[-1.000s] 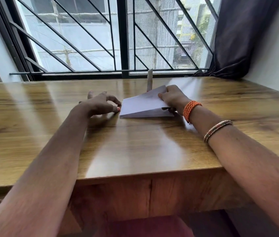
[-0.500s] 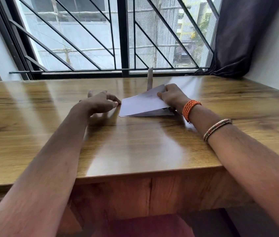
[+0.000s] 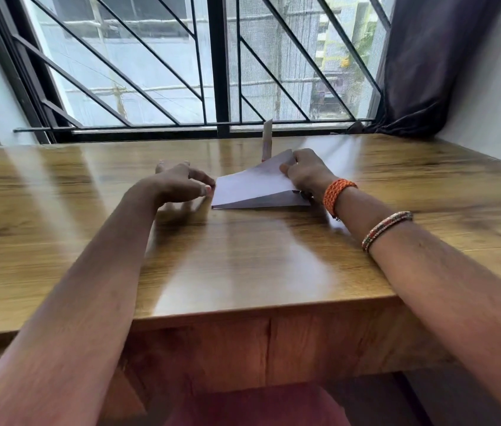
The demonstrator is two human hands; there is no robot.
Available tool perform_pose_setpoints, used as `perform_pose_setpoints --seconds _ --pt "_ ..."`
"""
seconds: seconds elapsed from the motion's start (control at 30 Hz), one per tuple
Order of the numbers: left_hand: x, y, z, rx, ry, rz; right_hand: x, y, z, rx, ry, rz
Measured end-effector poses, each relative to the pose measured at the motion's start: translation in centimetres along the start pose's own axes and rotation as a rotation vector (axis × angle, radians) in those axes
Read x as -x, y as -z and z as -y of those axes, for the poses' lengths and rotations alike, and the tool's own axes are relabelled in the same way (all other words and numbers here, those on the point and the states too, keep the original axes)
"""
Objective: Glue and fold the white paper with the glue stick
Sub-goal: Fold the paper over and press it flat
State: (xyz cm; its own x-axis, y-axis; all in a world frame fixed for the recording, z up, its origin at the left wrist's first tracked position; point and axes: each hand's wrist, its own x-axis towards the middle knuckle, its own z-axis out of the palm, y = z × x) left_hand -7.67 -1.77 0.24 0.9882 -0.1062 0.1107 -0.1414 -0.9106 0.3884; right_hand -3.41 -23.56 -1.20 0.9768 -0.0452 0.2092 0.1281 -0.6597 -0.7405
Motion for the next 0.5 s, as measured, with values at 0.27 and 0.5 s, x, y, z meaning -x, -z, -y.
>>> perform_pose_setpoints --seconds 0.27,0.5 --pt "-0.8 -0.3 0.9 0.006 0.058 0.023 0.6 0.3 0.3 0.030 -0.001 -0.008" --pt "-0.5 -0.2 0.7 -0.014 0.025 0.031 1.2 0.3 0.8 0.082 0.025 -0.025"
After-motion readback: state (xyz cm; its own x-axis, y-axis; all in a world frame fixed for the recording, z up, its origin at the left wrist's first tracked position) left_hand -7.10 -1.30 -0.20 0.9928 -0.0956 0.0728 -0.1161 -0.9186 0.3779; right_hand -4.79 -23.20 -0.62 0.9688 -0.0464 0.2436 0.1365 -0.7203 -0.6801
